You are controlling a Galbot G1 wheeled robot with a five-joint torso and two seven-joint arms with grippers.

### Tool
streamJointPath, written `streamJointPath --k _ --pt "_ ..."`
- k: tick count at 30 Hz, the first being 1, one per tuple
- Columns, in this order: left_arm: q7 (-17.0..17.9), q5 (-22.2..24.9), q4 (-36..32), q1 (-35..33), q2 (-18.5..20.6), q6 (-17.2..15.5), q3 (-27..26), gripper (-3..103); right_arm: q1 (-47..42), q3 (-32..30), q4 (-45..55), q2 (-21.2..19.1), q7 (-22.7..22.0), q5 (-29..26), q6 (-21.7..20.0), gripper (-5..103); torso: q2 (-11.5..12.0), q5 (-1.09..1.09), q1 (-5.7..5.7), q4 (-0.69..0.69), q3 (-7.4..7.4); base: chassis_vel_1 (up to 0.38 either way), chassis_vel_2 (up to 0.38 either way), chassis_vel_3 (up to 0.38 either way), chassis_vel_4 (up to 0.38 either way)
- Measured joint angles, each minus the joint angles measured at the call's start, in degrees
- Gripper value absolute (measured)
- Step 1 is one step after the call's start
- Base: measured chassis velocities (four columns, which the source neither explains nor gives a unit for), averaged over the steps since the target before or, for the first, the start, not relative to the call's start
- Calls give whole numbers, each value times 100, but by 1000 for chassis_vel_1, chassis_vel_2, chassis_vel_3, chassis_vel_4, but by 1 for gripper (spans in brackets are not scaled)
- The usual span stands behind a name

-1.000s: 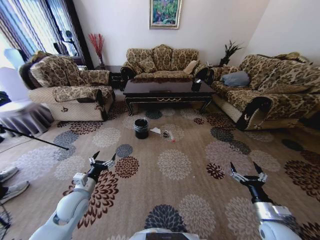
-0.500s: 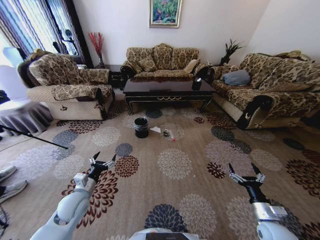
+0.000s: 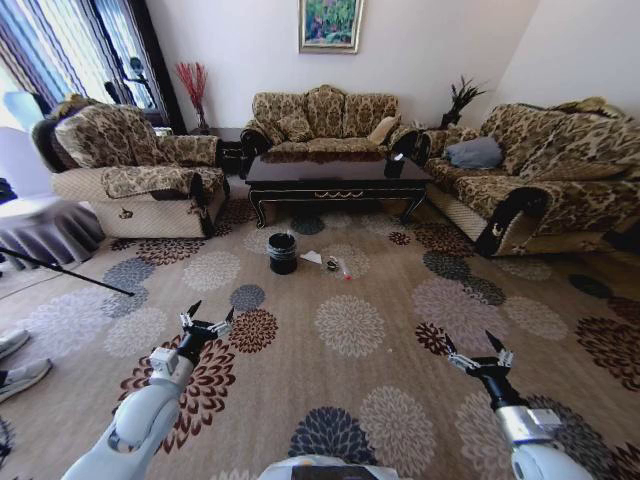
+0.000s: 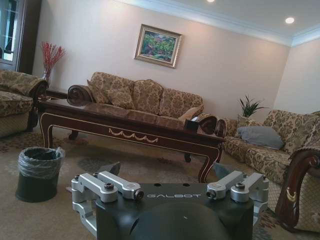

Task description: Move to the front of the table and pick up the trash from the floor, then place it into the trash bin.

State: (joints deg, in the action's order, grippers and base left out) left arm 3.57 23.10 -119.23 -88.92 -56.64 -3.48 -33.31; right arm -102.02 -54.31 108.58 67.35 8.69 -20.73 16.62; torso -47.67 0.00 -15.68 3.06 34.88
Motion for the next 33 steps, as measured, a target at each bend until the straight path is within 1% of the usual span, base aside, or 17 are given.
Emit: streamJointPath --k 1,4,8,11,12,14,21,24,33 --pt "0 0 0 0 0 0 0 100 0 0 0 0 0 0 0 100 0 0 0 0 0 0 0 0 0" --pt "-3 0 -17 2 -14 7 -2 100 8 -6 54 -42 -42 -82 -73 100 118 0 51 0 -67 0 0 0 0" --pt "-3 8 -18 -16 -25 7 -15 100 31 -7 75 -44 -96 -75 -101 100 200 0 81 0 -117 0 0 0 0" --pt "-3 27 -18 -30 -61 7 -60 100 116 -7 0 -24 -392 269 -65 100 296 0 123 0 -173 0 0 0 0" --pt "-3 27 -18 -30 -61 7 -60 100 116 -7 0 -24 -392 269 -65 100 296 0 123 0 -173 0 0 0 0" --pt "-3 32 -32 -68 -90 6 -82 100 132 -7 -15 5 -464 317 -4 100 370 0 155 0 -213 0 0 0 0" --pt "-5 28 -48 -148 -111 8 -76 100 41 -25 54 73 -358 240 90 100 525 0 219 0 -306 0 0 0 0" --pt "-6 27 -49 -159 -110 8 -64 100 -16 -44 66 153 -286 238 181 100 631 0 262 0 -369 0 0 0 0" --pt "9 13 -116 -179 -117 -23 -41 100 -88 -83 95 247 -265 298 247 100 820 0 344 0 -476 0 0 0 0"
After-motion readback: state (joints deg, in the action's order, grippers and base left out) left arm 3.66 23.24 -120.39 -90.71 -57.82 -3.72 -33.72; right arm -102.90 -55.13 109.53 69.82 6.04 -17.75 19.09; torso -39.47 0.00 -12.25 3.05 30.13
